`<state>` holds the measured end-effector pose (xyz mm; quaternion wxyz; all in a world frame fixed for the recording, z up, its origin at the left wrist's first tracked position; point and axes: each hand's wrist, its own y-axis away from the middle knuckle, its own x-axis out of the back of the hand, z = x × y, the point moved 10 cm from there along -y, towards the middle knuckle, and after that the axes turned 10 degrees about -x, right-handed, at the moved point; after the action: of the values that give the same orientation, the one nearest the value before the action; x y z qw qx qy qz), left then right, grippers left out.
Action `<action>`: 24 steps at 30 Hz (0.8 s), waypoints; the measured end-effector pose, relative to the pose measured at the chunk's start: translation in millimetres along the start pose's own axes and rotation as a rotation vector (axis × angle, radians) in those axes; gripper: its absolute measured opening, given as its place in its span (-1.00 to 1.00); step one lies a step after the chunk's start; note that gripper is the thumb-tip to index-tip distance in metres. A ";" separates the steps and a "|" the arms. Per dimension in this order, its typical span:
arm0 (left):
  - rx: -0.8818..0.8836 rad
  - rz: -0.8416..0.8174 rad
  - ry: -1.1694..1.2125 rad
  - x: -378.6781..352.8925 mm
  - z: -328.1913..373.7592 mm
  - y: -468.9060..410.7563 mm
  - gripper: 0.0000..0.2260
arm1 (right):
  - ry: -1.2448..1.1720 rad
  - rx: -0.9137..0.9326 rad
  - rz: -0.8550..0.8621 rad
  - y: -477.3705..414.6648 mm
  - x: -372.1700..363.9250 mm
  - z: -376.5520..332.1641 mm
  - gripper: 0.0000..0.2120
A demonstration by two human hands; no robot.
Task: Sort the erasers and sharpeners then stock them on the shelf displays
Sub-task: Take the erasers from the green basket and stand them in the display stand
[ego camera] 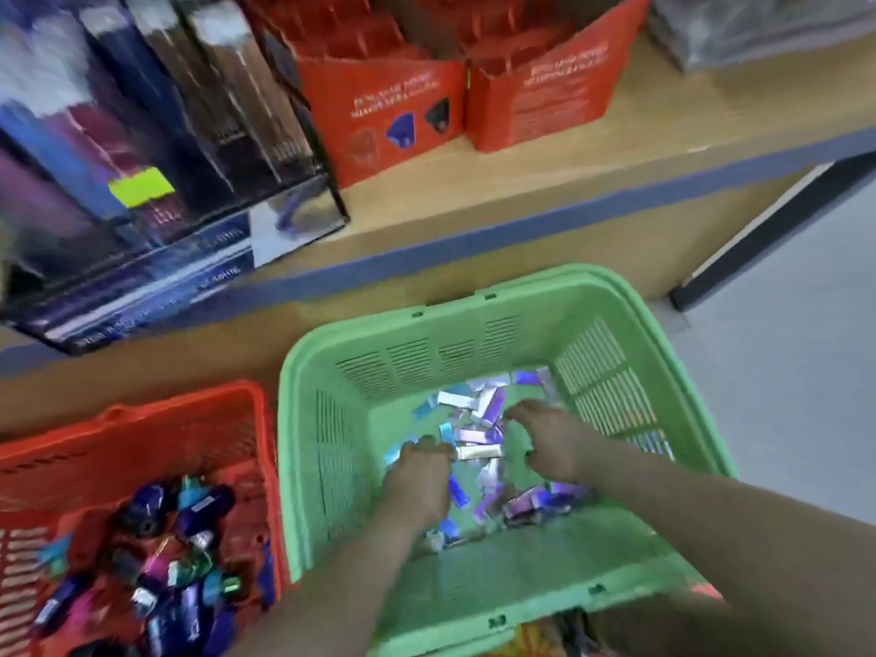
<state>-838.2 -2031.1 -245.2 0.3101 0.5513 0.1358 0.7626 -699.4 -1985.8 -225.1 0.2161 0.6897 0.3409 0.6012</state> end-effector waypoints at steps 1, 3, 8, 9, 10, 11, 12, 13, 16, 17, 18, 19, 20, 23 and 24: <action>-0.009 0.003 -0.013 -8.8 0.5 -8.8 -0.51 | 0.046 0.022 0.000 -10.9 -10.6 -3.3 -0.37; -0.046 -0.006 -0.086 -22.6 3.0 -26.6 -0.42 | 0.127 0.076 0.038 -34.0 -21.6 -12.1 -0.31; -0.144 0.007 -0.263 -36.1 8.5 -57.8 -0.41 | 0.112 0.069 0.157 -79.0 -28.8 -18.0 -0.31; -0.137 0.039 -0.278 -35.0 8.2 -59.7 -0.47 | 0.125 0.063 0.172 -83.6 -29.2 -17.5 -0.34; -0.113 0.060 -0.268 -34.6 6.2 -60.6 -0.54 | 0.136 0.062 0.197 -87.6 -29.1 -17.1 -0.37; -0.081 0.064 -0.239 -35.4 3.2 -60.9 -0.59 | 0.148 0.061 0.231 -90.8 -27.3 -17.0 -0.40; -0.049 0.047 -0.204 -38.1 -0.3 -61.3 -0.61 | 0.154 0.058 0.265 -92.9 -24.1 -17.1 -0.43; -0.026 0.017 -0.177 -42.4 -3.8 -62.1 -0.61 | 0.160 0.054 0.289 -94.6 -22.7 -16.9 -0.46; 0.043 -0.026 -0.096 -47.0 -18.2 -62.0 -0.67 | 0.134 0.005 0.283 -98.6 -22.8 -10.3 -0.48; 0.065 -0.032 -0.065 -48.5 -22.1 -61.1 -0.65 | 0.096 -0.025 0.275 -99.0 -23.0 -5.0 -0.50; 0.073 -0.046 -0.053 -50.6 -23.4 -61.0 -0.63 | 0.055 -0.055 0.266 -98.7 -23.8 1.0 -0.54; 0.078 -0.058 -0.057 -51.5 -23.0 -60.5 -0.64 | 0.029 -0.072 0.265 -97.6 -24.5 5.9 -0.58; 0.088 -0.059 -0.059 -50.8 -23.1 -60.4 -0.69 | 0.018 -0.083 0.247 -96.5 -28.0 9.8 -0.61; 0.173 -0.022 0.023 -44.6 -32.7 -57.7 -0.83 | 0.062 -0.089 0.175 -86.0 -39.5 14.8 -0.65; 0.222 0.012 0.097 -41.5 -39.7 -55.5 -0.85 | 0.072 -0.094 0.148 -81.8 -43.7 16.6 -0.64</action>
<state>-848.6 -2008.8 -321.1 0.2354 0.5454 0.2311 0.7705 -702.4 -1960.7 -315.9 0.1907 0.6800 0.2680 0.6553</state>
